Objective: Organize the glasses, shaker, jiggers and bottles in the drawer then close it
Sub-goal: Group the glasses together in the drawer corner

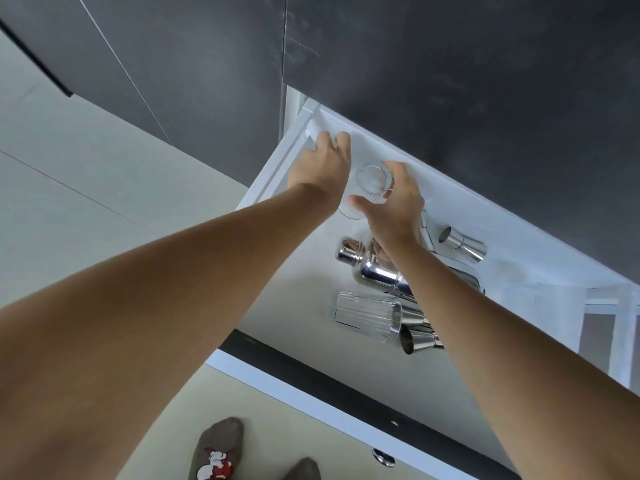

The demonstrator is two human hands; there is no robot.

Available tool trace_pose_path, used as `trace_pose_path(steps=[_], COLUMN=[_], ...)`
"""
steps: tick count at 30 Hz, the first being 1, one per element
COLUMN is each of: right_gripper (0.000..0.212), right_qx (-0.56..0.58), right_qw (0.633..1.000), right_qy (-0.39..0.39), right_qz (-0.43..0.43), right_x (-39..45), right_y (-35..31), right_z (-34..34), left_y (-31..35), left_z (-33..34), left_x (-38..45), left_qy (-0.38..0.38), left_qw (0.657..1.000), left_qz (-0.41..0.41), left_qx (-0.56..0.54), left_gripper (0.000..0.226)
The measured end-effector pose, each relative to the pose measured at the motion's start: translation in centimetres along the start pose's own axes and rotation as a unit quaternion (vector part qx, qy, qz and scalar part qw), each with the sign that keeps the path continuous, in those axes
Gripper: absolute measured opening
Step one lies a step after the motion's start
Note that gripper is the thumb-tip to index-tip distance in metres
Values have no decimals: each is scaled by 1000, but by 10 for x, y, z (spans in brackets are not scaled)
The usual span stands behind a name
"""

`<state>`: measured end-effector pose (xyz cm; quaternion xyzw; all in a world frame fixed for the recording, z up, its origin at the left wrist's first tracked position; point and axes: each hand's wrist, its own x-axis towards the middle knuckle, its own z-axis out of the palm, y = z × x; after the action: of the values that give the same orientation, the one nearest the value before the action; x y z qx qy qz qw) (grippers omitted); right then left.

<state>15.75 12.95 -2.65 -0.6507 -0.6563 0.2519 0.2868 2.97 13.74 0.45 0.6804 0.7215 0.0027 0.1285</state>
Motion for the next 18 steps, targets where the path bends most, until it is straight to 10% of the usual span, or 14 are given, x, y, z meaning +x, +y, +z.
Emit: trace_pose_path(steps=[7, 12, 18], right_gripper=[64, 20, 40], right_qx=[18, -94, -252], right_qw=[995, 995, 946], right_qy=[-68, -10, 1], right_qz=[75, 23, 204], right_x=[-9, -49, -104], right_y=[2, 32, 106], right_z=[-21, -90, -182], left_y=[-12, -5, 24], left_z=[8, 2, 20], left_x=[-10, -80, -147], left_qy=[11, 73, -121], left_qw=[995, 975, 976], left_qz=[-2, -29, 170], left_qx=[-99, -207, -65], left_gripper=[88, 50, 63])
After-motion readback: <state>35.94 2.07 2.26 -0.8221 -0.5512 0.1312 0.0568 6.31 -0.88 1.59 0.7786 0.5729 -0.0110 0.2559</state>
